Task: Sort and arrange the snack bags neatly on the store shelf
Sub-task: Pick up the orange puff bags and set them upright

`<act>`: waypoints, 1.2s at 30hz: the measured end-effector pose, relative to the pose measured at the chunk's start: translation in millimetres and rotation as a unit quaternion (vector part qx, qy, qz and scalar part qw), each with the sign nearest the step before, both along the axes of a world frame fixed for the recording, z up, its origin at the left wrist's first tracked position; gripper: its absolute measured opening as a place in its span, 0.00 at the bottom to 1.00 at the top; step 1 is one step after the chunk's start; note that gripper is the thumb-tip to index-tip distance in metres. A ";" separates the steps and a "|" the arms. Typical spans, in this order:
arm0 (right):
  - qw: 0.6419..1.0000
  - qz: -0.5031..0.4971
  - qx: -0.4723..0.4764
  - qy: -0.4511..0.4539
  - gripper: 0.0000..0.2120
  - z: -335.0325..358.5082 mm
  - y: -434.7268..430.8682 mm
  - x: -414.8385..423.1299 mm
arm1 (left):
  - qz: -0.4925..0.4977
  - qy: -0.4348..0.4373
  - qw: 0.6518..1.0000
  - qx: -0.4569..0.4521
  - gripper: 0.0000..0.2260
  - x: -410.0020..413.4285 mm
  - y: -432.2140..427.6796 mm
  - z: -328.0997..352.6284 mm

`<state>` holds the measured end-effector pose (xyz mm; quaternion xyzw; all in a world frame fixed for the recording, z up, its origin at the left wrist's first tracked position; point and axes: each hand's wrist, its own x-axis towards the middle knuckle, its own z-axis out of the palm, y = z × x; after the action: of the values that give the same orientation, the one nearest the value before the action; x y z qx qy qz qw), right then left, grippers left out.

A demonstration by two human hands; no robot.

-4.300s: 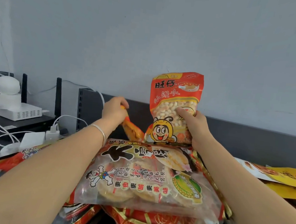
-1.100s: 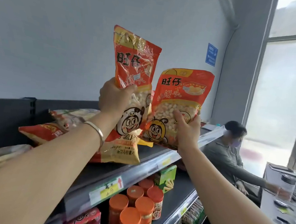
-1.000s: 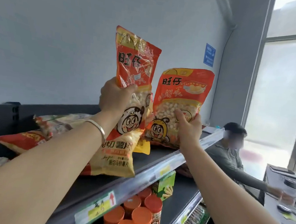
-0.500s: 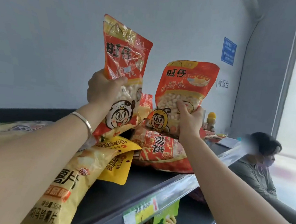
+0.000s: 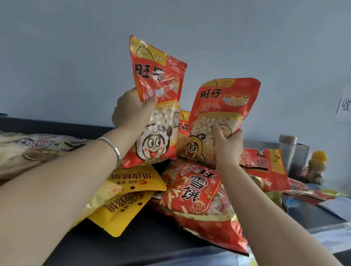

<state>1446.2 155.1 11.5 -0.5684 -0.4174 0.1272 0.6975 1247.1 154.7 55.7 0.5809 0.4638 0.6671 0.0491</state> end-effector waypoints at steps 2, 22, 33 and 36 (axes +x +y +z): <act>0.999 0.034 -0.014 0.027 0.20 -2.2 9.4 -10.5 | 0.008 -0.014 1.000 -0.008 0.06 -8.2 4.0 3.4; 0.931 0.069 -0.197 -0.299 0.24 -11.3 24.7 -71.6 | -0.129 -0.188 0.968 -0.107 0.03 -71.2 19.1 -8.0; 0.959 0.003 -0.021 -0.281 0.16 -5.7 -6.8 -82.4 | -0.165 -0.290 0.939 -0.080 0.03 -81.6 11.9 -8.3; 0.957 0.053 -0.062 -0.279 0.18 -2.7 -10.3 -94.2 | -0.179 -0.333 0.924 -0.058 0.04 -92.7 7.7 -1.2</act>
<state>1352.0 144.8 8.8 -0.6006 -0.6161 0.0265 0.5089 1154.4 162.4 54.5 0.3950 0.3465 0.7741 0.3530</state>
